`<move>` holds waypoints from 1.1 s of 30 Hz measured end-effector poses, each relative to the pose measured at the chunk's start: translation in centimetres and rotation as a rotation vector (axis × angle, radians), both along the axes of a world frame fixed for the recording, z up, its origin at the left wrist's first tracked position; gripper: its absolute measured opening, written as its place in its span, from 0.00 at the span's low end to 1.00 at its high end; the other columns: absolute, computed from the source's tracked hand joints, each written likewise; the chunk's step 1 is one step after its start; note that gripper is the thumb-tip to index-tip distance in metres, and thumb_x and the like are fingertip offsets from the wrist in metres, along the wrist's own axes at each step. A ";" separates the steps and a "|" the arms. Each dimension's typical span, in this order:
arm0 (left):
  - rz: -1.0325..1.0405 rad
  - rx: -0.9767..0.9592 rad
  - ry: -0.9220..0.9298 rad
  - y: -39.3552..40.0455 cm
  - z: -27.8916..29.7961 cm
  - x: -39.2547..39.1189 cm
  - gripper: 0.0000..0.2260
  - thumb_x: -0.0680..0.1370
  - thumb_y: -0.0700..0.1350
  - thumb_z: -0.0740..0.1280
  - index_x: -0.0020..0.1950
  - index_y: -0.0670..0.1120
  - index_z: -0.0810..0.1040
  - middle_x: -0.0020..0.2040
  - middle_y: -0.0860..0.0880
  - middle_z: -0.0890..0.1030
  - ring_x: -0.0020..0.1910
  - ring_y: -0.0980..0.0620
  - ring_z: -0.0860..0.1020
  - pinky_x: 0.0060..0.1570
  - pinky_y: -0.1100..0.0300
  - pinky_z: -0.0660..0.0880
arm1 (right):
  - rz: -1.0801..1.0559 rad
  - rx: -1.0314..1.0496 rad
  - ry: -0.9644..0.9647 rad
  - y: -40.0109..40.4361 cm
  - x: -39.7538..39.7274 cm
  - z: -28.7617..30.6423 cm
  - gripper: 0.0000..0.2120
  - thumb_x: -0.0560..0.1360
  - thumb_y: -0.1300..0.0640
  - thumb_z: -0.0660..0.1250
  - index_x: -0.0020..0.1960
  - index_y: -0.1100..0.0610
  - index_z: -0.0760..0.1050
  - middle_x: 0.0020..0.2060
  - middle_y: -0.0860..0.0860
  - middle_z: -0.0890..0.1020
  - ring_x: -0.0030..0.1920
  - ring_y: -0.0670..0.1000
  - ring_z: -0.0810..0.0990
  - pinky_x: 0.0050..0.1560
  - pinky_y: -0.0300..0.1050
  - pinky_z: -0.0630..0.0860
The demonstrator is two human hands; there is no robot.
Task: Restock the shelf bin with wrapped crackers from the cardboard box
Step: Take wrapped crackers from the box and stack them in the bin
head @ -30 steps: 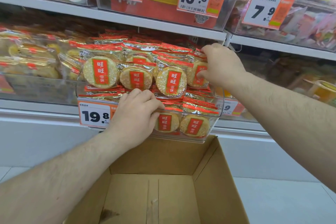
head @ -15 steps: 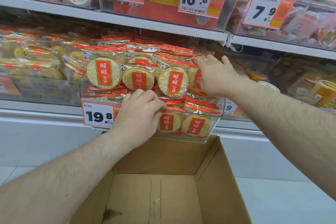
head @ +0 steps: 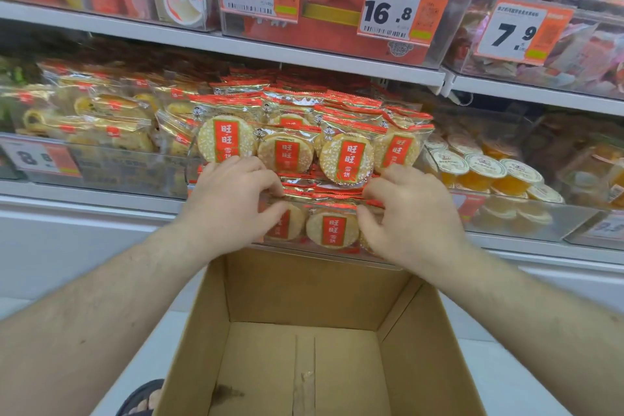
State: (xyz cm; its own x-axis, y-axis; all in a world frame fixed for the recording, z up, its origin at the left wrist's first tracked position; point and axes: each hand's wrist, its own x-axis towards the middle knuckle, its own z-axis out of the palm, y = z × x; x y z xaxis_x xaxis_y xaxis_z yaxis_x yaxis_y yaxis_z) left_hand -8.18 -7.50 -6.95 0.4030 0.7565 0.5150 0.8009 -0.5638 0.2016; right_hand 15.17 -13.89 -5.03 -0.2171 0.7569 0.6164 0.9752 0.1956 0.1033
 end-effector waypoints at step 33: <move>0.228 0.079 0.054 6.2 -2.1 4.2 0.08 0.76 0.50 0.69 0.55 0.52 0.78 0.56 0.51 0.75 0.57 0.47 0.72 0.55 0.50 0.63 | -0.187 -0.206 0.234 8.0 1.9 -2.5 0.08 0.76 0.50 0.69 0.50 0.54 0.78 0.49 0.49 0.80 0.49 0.56 0.79 0.47 0.49 0.73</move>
State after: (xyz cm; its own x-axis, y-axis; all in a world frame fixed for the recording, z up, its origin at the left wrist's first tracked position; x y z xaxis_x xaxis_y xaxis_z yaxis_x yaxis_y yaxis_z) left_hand -4.01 -1.30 -9.04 0.2552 0.7890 0.5589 0.9175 -0.3800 0.1176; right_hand 17.02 -5.87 -7.54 0.0655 0.8839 0.4631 0.9886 0.0055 -0.1503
